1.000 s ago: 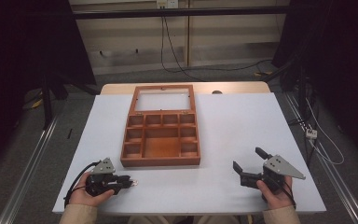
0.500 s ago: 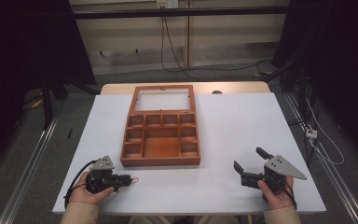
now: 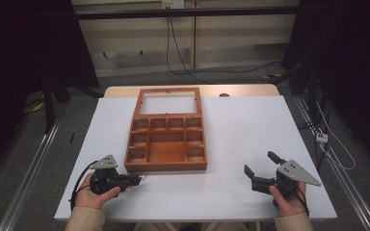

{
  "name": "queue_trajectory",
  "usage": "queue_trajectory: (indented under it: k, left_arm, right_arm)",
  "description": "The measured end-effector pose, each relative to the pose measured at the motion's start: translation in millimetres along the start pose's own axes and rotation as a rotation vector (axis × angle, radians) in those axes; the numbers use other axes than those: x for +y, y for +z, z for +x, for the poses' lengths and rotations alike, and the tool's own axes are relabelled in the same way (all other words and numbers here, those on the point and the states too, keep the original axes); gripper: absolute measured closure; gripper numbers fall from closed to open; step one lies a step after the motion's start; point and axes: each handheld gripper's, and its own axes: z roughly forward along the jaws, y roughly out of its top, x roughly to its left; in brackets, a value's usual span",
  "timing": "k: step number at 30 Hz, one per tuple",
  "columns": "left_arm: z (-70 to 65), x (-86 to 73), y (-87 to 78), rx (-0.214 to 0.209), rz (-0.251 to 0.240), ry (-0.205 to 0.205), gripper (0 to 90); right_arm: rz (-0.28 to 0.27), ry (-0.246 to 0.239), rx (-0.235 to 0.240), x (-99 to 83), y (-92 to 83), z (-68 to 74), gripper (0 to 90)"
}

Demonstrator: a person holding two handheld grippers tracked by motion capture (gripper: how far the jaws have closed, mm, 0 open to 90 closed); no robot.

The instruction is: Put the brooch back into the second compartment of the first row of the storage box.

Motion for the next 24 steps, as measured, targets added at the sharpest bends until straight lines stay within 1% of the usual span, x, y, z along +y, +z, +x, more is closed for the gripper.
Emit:
queue_trajectory:
  k: [1, 6, 11, 17, 19, 24]
  left_arm:
    - [-0.6, 1.0, 0.9, -0.009, -0.003, -0.003, 80.8]
    - [-6.2, 9.0, 1.3, -0.028, -0.025, 0.004, 80.8]
    - [-6.9, 16.7, -1.1, -0.026, -0.049, -0.004, 80.8]
    - [-7.2, 22.4, -3.7, -0.021, -0.047, -0.003, 80.8]
    - [-6.8, 24.8, -5.0, -0.023, -0.057, -0.011, 80.8]
    - [-6.2, 31.4, -6.9, -0.025, -0.060, -0.021, 80.8]
  right_arm:
    - [0.000, 0.002, 0.001, 0.0, -0.3, 0.1, 2.4]
    - [-0.001, 0.000, 0.004, -0.3, -1.3, 0.6, 2.3]
    - [-0.001, 0.003, 0.005, -0.3, -2.1, 0.7, 2.3]
    - [-0.004, -0.003, 0.010, 0.1, -2.0, 1.4, 2.3]
    - [-0.005, -0.002, 0.013, 0.6, -1.7, 1.5, 2.3]
    - [-0.007, -0.003, 0.013, 1.1, -2.0, 1.5, 2.3]
